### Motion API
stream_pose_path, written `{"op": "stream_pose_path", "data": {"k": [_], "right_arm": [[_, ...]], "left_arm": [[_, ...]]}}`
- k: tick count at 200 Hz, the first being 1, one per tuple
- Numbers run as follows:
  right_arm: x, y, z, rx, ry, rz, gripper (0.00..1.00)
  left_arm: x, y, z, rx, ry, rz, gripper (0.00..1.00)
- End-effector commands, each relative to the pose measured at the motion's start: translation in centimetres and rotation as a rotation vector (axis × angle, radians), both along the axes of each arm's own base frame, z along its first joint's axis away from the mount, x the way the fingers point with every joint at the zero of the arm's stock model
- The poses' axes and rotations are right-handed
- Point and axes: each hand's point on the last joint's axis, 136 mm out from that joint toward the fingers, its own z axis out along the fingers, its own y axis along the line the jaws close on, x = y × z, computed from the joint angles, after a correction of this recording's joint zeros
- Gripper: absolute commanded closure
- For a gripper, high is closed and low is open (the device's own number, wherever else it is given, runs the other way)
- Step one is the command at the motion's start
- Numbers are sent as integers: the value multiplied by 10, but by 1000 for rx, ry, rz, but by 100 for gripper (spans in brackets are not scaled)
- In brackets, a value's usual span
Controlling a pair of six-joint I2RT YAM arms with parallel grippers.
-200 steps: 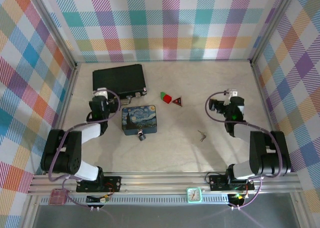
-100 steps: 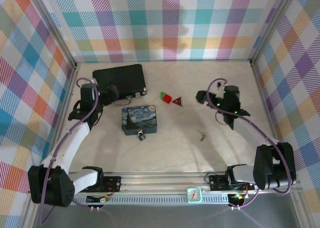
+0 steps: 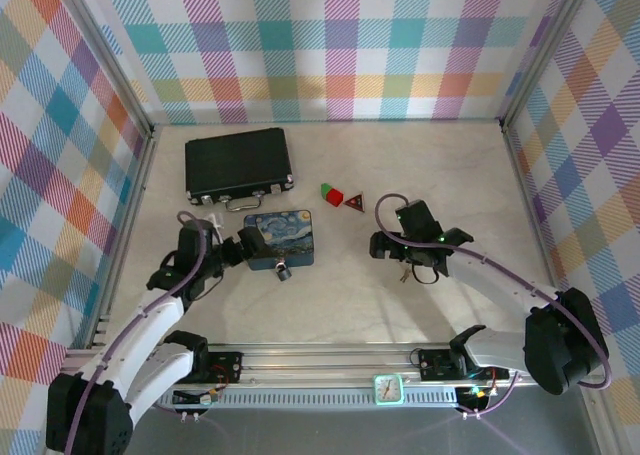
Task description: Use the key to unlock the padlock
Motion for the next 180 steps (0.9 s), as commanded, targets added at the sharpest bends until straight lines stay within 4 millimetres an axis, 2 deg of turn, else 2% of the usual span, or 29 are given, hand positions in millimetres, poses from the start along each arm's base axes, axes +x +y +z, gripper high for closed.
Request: {"op": "stream_pose_path", "data": {"k": [1, 10, 32, 65, 93, 108, 129, 148, 180], "right_arm": [[-4, -34, -3, -178, 17, -41, 1], [-6, -31, -6, -165, 27, -29, 1], [-9, -38, -18, -199, 55, -67, 2], [-3, -43, -34, -235, 59, -97, 34], [1, -47, -45, -236, 91, -127, 41], [1, -45, -54, -214, 122, -134, 43], [-1, -40, -62, -178, 162, -130, 44], [-4, -35, -68, -145, 176, -133, 46], [-9, -29, -76, -106, 219, -150, 50]], "left_arm": [[9, -25, 3, -98, -75, -8, 0], [8, -37, 2, -102, -87, -29, 0], [9, -57, 0, -65, -118, -32, 0], [16, -86, -5, -178, -137, -26, 0], [27, -106, 3, -184, -147, -42, 0], [33, -102, 8, -168, -151, -7, 0], [35, -83, 17, -106, -154, 77, 0], [29, -69, 28, -72, -172, 94, 0], [13, -44, 34, -49, -145, 133, 0]]}}
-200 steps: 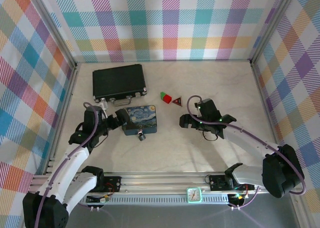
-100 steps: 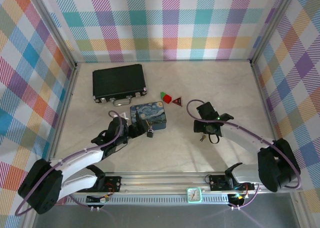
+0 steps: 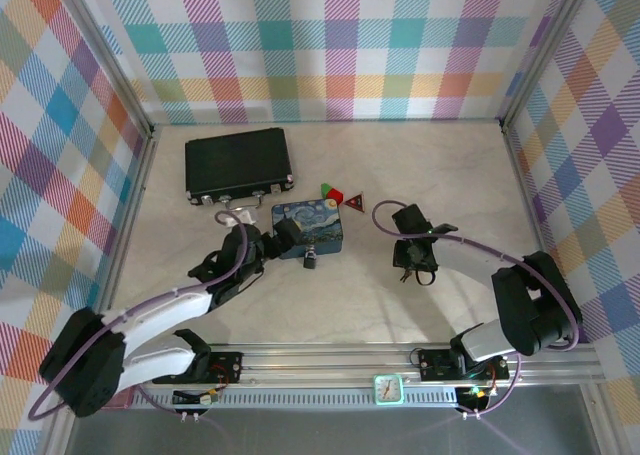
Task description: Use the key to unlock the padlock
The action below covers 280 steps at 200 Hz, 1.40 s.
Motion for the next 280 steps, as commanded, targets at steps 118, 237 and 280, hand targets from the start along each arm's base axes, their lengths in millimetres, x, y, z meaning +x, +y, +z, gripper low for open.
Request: {"op": "stream_pose_path", "data": {"k": [118, 237, 280], "right_arm": [[-21, 11, 16, 147, 23, -66, 51], [-9, 3, -12, 33, 64, -69, 77], [-5, 6, -3, 51, 21, -34, 99]], "left_arm": [[2, -10, 49, -127, -45, -40, 0], [3, -32, 61, -216, -69, -119, 0], [-1, -27, 71, -201, -94, -121, 0]]}}
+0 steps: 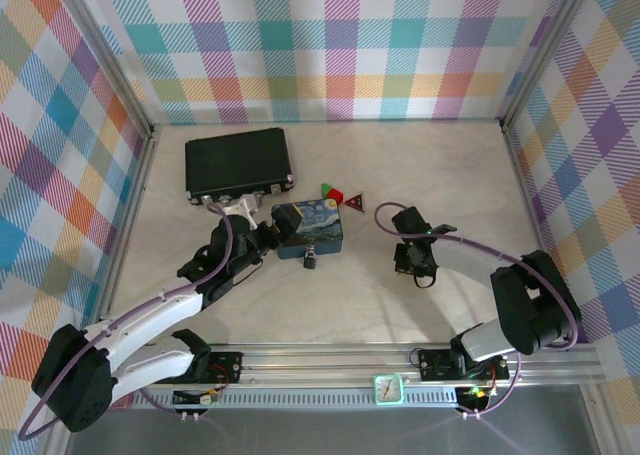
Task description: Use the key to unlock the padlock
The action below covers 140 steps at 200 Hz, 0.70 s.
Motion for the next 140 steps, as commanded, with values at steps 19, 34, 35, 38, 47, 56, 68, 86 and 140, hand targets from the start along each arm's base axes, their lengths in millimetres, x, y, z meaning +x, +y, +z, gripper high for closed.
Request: {"op": "stream_pose_path", "data": {"k": [19, 34, 35, 38, 47, 56, 68, 86, 140], "right_arm": [[12, 16, 13, 62, -86, 89, 100], [18, 31, 30, 126, -143, 173, 100], [19, 32, 31, 132, -147, 177, 100], [20, 35, 35, 148, -160, 194, 100], [22, 46, 47, 199, -201, 246, 100], [24, 56, 61, 249, -245, 296, 100], [26, 68, 78, 307, -300, 355, 100], [28, 80, 99, 365, -353, 405, 100], [24, 121, 143, 607, -397, 516, 100]], "left_arm": [[-4, 0, 24, -11, -66, -18, 0], [-7, -3, 28, -15, -81, -39, 0], [-7, -3, 29, -15, -83, -40, 0], [-8, -4, 29, -16, -86, -46, 0], [-9, -6, 33, -22, -96, -61, 0], [-12, -11, 36, -32, -108, -80, 0], [-14, -16, 42, -43, -121, -101, 0], [-15, -24, 47, -57, -129, -119, 0], [-12, -62, 50, -191, -126, -179, 4]]}}
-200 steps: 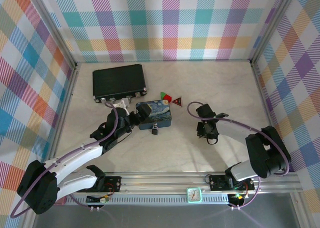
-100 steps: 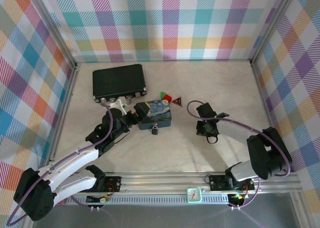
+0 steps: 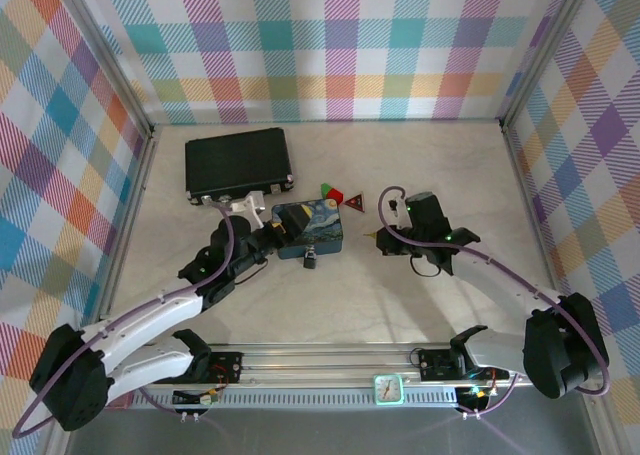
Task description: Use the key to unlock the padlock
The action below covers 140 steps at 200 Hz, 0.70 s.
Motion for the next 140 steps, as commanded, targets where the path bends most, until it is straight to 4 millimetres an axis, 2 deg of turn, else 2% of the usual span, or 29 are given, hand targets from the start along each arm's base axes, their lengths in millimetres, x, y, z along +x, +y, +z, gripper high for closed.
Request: {"op": "stream_pose_path", "data": {"k": [1, 19, 40, 61, 88, 109, 140], "right_arm": [[1, 30, 38, 156, -58, 111, 100], [4, 37, 53, 228, -52, 92, 100], [11, 36, 62, 297, 4, -17, 100], [13, 33, 59, 353, 75, -120, 100], [10, 30, 53, 385, 139, -187, 100], [6, 32, 58, 412, 152, -183, 100], [3, 31, 65, 426, 139, -179, 100]], "left_arm": [[-1, -26, 32, -128, -68, -56, 4], [-4, -45, 39, -133, -105, -97, 10], [-8, -65, 39, -63, -145, -144, 19], [-13, -80, 42, 32, -218, -180, 22], [-19, -95, 42, 214, -353, -230, 22], [-14, -104, 36, 306, -413, -256, 23], [-3, -118, 25, 380, -442, -280, 37]]}}
